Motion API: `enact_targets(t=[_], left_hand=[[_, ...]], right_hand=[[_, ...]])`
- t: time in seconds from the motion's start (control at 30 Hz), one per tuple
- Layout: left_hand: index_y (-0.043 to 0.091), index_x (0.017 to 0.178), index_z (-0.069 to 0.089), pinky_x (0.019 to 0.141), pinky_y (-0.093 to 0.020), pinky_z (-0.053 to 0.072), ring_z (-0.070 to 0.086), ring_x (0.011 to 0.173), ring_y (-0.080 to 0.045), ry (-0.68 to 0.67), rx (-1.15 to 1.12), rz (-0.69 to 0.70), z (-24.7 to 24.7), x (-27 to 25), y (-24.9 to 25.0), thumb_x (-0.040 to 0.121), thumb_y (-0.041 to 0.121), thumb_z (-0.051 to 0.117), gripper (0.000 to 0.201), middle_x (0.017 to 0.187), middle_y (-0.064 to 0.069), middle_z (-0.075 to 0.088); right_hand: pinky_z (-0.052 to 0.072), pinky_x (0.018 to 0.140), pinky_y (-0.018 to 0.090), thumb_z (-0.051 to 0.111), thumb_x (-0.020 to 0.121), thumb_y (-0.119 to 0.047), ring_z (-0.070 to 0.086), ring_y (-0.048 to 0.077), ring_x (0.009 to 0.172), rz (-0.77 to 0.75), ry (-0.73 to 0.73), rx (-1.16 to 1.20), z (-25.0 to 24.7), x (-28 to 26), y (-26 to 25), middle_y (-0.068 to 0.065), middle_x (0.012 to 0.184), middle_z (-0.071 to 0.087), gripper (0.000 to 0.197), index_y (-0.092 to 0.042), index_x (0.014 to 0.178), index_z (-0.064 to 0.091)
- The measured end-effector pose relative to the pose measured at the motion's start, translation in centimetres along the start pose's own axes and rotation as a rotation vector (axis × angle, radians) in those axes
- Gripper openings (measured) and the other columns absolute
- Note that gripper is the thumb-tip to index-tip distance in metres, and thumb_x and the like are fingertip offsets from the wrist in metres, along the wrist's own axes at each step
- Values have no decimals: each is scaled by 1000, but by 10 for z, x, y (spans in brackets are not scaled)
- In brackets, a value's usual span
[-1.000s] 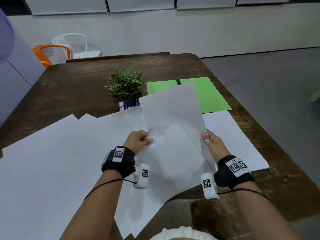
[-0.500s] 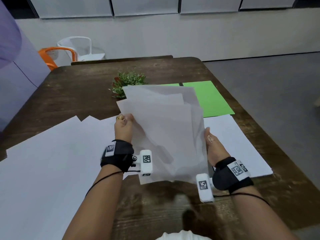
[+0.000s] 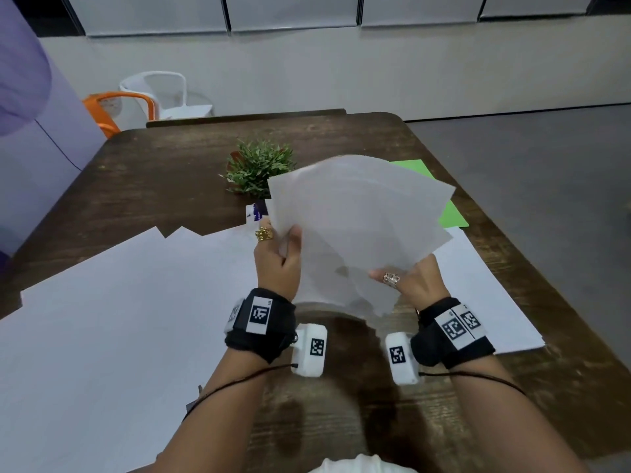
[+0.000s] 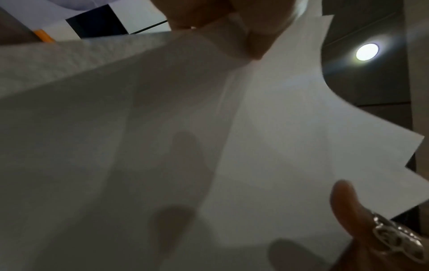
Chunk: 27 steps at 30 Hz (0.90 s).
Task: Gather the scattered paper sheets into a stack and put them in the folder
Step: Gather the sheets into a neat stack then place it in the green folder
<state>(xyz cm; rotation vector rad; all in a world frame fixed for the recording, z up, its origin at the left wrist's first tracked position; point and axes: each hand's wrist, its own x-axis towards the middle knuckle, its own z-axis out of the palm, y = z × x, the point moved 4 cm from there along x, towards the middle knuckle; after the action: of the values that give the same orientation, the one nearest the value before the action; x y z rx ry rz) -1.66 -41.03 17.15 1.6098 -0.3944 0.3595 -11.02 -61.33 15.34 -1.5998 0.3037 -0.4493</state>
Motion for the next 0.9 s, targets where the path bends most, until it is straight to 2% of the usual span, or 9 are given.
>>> enact_targets(t=[0.1, 0.2, 0.27, 0.37, 0.5, 0.57, 0.63, 0.77, 0.9], left_hand=[[14, 112, 41, 74, -12, 47, 56, 87, 11, -24, 47, 104, -4, -10, -2, 89, 17, 55, 27, 98, 17, 54], [10, 116, 45, 73, -26, 50, 57, 81, -2, -43, 116, 91, -2, -11, -13, 90, 22, 49, 28, 95, 16, 56], [4, 112, 49, 67, -27, 43, 55, 74, -14, 7, 165, 119, -1, -9, -10, 91, 22, 45, 28, 85, 10, 55], [7, 109, 48, 65, -27, 44, 54, 72, -18, 56, 156, 165, 0, -3, 8, 93, 20, 44, 21, 84, 1, 56], [18, 115, 41, 73, -14, 47, 58, 78, -6, 45, 211, 179, -5, 0, 4, 91, 28, 52, 28, 97, 0, 58], [7, 117, 43, 77, -30, 51, 62, 80, -24, 19, 332, 112, -5, -5, -14, 91, 30, 52, 36, 94, -6, 62], [-3, 116, 43, 69, -29, 44, 61, 79, -37, 23, 337, 54, -3, -11, -25, 94, 20, 52, 33, 88, -12, 61], [-3, 112, 43, 61, -16, 36, 56, 79, -25, 66, 223, 44, 4, -13, -8, 92, 16, 53, 29, 93, -7, 57], [10, 121, 34, 78, -15, 45, 56, 93, -12, -3, 172, 51, 4, -20, -16, 88, 20, 59, 43, 110, -3, 56]], right_hand=[[51, 79, 15, 77, 64, 12, 65, -2, 89, 18, -9, -39, -3, -2, 8, 2, 100, 66, 56, -1, 114, 54], [49, 94, 37, 69, 77, 6, 61, 17, 95, 44, 74, -47, 0, 1, 14, 9, 105, 63, 37, -7, 109, 55], [52, 88, 27, 65, 82, 3, 59, 18, 95, 38, 141, -33, 3, 6, 11, 7, 104, 62, 31, -6, 111, 56], [50, 72, 8, 64, 83, 2, 60, 17, 94, -25, 188, -11, 6, 14, -1, 5, 104, 62, 34, -3, 115, 55], [52, 80, 20, 66, 82, 1, 61, 15, 95, -41, 199, 6, 2, 14, -4, 6, 107, 63, 37, -9, 114, 52], [50, 86, 27, 64, 84, 1, 59, 16, 101, 1, 173, -9, 4, 9, 4, 6, 111, 60, 41, -9, 120, 47], [48, 89, 32, 59, 87, 2, 56, 18, 104, 31, 156, -20, 7, 6, 10, 6, 111, 57, 40, -9, 123, 45], [47, 84, 25, 57, 88, 3, 57, 9, 99, -24, 167, -6, 11, 12, -3, -2, 108, 58, 40, -17, 121, 46], [48, 89, 26, 63, 83, 4, 57, 8, 101, -45, 136, -28, 3, 15, -2, -10, 106, 57, 47, -26, 111, 41]])
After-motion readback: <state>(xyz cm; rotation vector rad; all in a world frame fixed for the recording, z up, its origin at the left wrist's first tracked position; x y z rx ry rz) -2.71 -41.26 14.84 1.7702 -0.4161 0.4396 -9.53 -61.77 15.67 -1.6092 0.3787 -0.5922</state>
